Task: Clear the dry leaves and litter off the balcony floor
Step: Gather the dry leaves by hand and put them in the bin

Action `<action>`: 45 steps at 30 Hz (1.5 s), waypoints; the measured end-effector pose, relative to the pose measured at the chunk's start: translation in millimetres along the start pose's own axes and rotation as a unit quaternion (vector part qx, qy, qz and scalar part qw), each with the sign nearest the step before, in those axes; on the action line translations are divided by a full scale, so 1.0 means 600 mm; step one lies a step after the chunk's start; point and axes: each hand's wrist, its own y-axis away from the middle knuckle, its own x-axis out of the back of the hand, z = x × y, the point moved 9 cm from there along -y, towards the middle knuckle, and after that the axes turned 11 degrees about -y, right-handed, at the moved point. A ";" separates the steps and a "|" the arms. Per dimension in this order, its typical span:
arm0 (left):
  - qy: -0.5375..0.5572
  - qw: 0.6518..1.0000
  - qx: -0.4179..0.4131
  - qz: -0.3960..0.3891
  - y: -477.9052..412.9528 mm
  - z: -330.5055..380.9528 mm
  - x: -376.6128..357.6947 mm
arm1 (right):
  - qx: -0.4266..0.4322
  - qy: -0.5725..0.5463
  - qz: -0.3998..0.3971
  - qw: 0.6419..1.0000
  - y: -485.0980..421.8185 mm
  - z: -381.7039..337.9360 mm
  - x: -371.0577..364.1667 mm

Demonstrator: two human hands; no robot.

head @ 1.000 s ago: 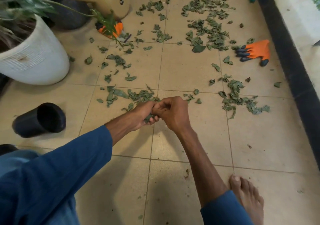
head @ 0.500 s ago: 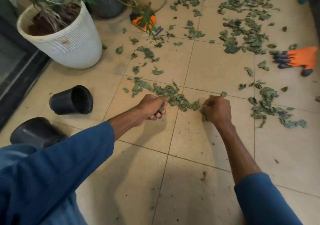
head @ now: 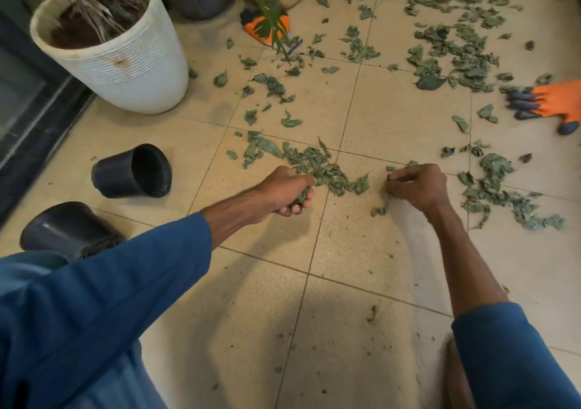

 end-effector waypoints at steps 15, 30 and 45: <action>-0.032 0.998 -0.023 -0.041 -0.015 0.024 -0.043 | 0.061 0.198 -0.009 0.978 0.065 0.028 -0.104; 0.160 0.981 0.058 -0.096 -0.020 -0.002 -0.057 | 0.048 -0.270 -0.208 0.939 0.144 -0.191 -0.115; 0.081 0.996 0.024 0.021 -0.021 -0.012 -0.021 | 0.182 -0.108 -0.207 0.955 0.162 -0.198 -0.178</action>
